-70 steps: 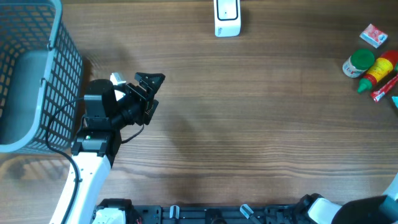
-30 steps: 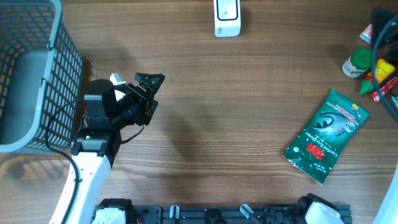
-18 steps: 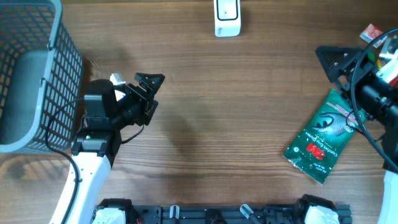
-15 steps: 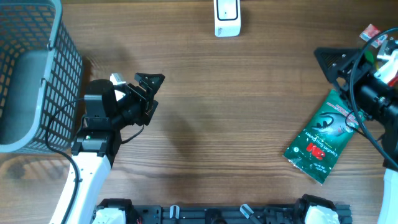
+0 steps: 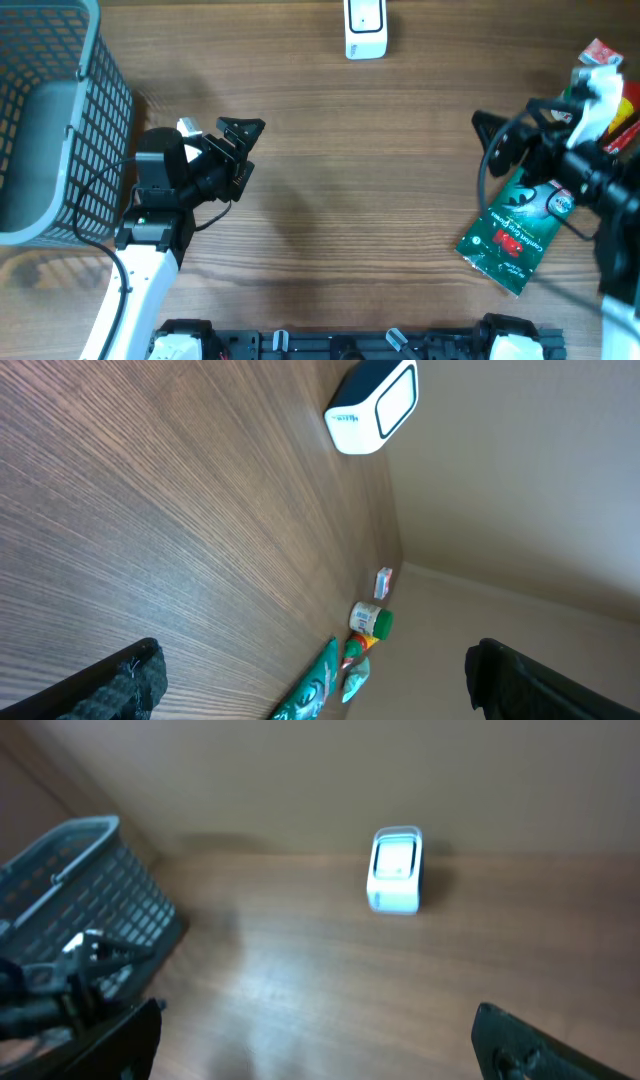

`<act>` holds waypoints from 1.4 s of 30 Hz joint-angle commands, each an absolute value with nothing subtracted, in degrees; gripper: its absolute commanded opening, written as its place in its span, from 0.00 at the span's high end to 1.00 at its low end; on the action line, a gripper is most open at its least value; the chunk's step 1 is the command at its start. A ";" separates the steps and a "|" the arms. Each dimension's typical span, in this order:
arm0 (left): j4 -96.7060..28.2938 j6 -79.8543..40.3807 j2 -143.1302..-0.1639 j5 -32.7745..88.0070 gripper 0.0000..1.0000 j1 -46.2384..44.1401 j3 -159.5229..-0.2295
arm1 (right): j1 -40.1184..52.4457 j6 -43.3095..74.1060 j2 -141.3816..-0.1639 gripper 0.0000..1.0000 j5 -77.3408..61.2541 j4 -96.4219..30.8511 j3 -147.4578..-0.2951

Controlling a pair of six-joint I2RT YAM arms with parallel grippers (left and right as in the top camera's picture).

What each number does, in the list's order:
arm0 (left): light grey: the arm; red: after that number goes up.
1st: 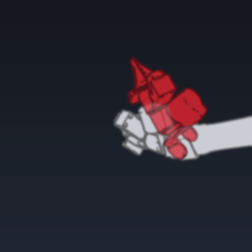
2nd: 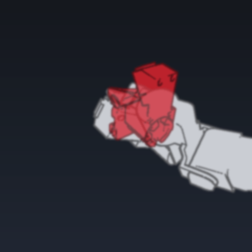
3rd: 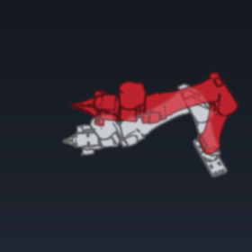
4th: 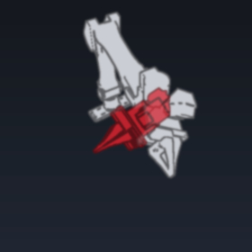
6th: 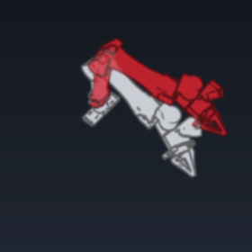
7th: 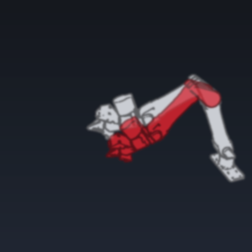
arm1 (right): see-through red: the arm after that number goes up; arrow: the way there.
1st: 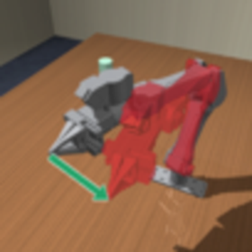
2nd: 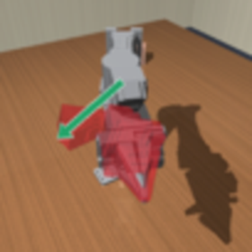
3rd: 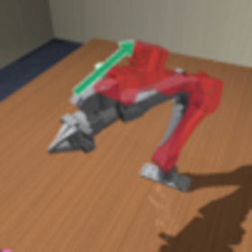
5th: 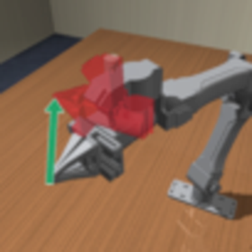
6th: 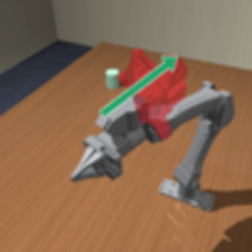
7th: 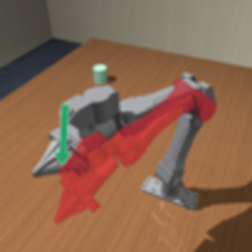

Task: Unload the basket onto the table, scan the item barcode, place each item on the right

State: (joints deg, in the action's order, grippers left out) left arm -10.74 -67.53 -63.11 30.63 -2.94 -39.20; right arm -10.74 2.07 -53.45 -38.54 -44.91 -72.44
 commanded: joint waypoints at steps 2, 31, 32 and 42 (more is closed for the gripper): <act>-10.63 -66.22 -63.02 29.89 0.00 -2.76 -39.35 | -10.28 -1.30 -42.85 0.00 -38.57 -34.76 -60.77; -10.61 -66.22 -63.02 29.91 0.00 -2.76 -39.35 | -1.08 9.13 -0.19 0.00 -15.77 4.49 -0.27; -10.61 -66.22 -63.02 29.89 0.00 -2.76 -39.35 | -1.08 9.17 -0.19 0.00 -15.46 3.64 -0.27; -10.63 -66.22 -63.02 29.89 0.00 -2.76 -39.35 | -1.08 9.10 -1.02 0.00 -15.46 1.23 -0.32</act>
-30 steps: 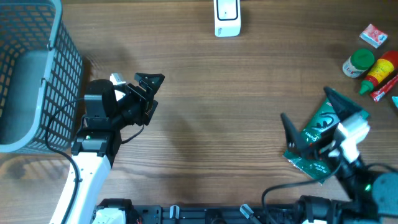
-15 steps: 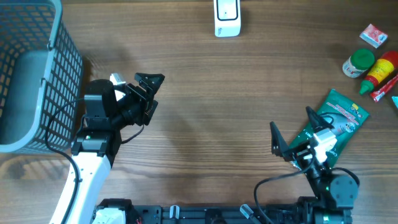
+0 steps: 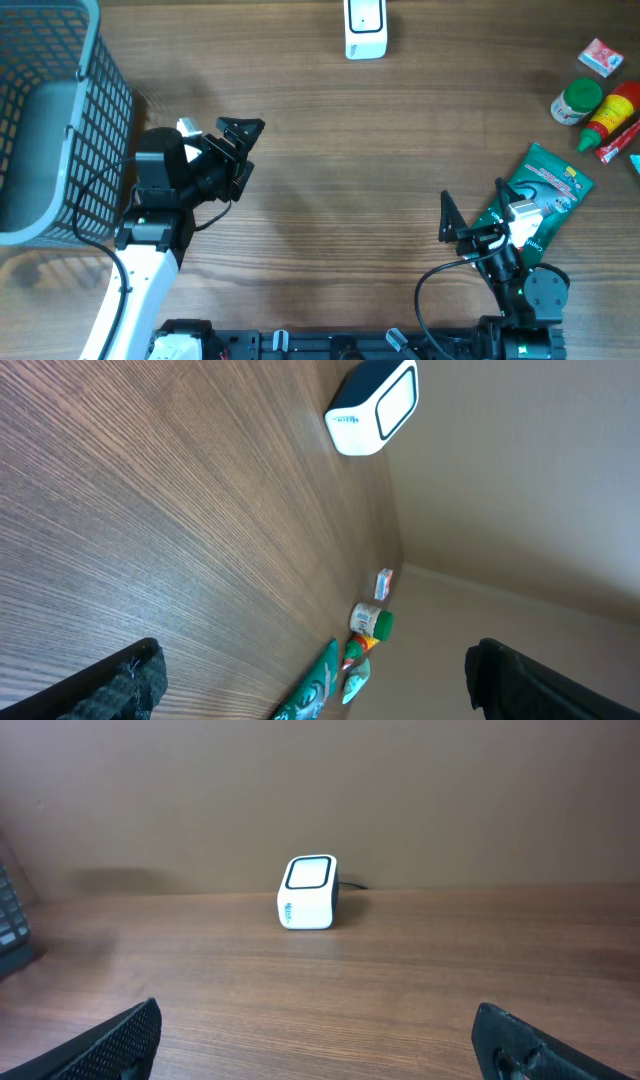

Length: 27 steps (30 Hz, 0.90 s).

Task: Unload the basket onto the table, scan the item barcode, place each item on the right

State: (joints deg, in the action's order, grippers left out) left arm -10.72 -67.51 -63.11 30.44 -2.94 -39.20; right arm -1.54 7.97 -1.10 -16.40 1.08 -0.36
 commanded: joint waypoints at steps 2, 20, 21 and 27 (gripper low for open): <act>-10.61 -66.22 -63.02 29.91 0.00 -2.76 -39.35 | -1.08 9.10 -1.02 0.00 -15.46 1.23 -0.32; -8.64 -36.95 -52.99 8.58 0.00 -6.83 -39.03 | -1.08 9.08 -1.02 0.01 -15.46 1.23 -0.32; -8.60 -32.73 -50.26 5.43 0.00 -7.51 -38.57 | -1.08 9.10 -1.02 0.00 -15.46 1.23 -0.32; -8.32 -21.41 -28.47 -1.80 0.00 -5.72 -26.68 | -1.08 9.10 -1.02 0.00 -15.46 1.23 -0.32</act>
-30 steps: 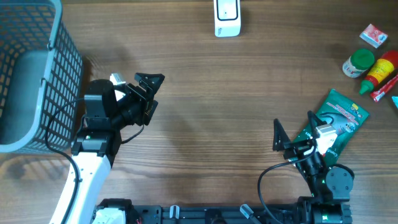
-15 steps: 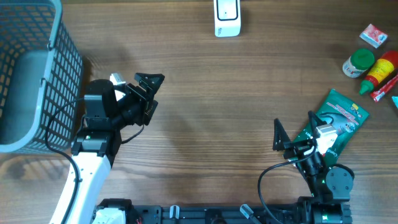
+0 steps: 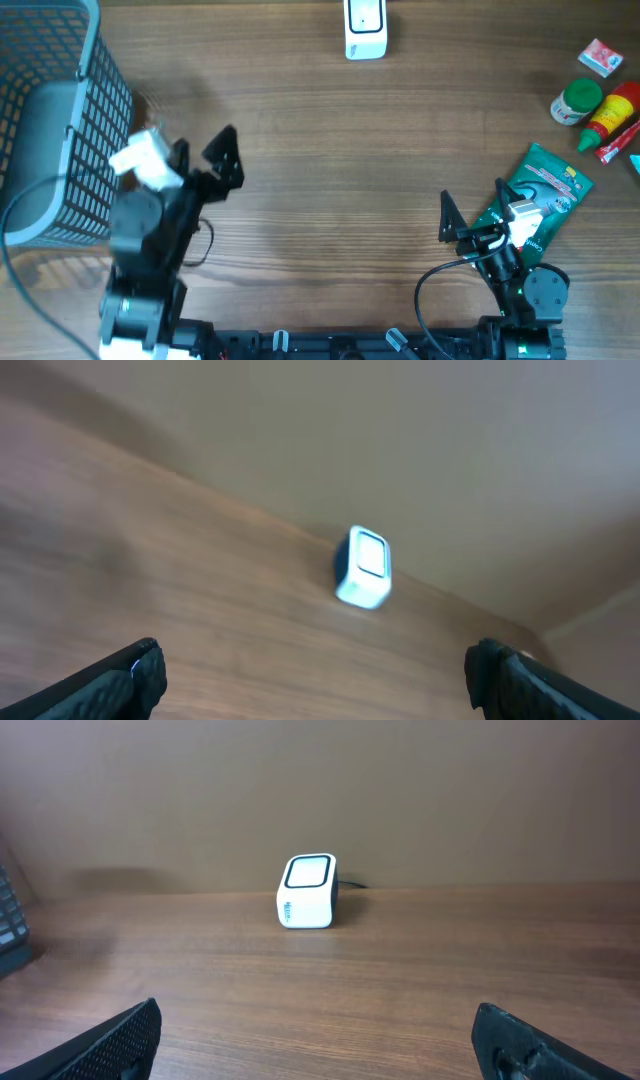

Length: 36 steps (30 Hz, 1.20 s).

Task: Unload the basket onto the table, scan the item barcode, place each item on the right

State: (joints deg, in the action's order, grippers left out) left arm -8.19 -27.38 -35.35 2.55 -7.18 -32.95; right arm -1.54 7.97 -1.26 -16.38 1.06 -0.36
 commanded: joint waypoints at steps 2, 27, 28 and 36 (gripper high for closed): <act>-7.49 -21.39 -20.27 -1.91 0.00 -4.82 -20.25 | -1.08 9.10 -1.02 0.00 -15.46 1.23 -0.32; -3.68 -13.91 -0.16 -6.87 0.00 -3.46 -0.32 | -1.08 9.08 -1.02 0.00 -15.46 1.23 -0.32; -3.75 -13.91 -0.16 -6.02 0.00 -3.49 -0.32 | -1.08 9.10 -1.02 0.00 -15.46 1.23 -0.32; -4.12 -7.27 -0.16 -2.61 0.00 -4.38 -0.32 | -1.08 9.10 -1.02 0.00 -15.46 1.23 -0.32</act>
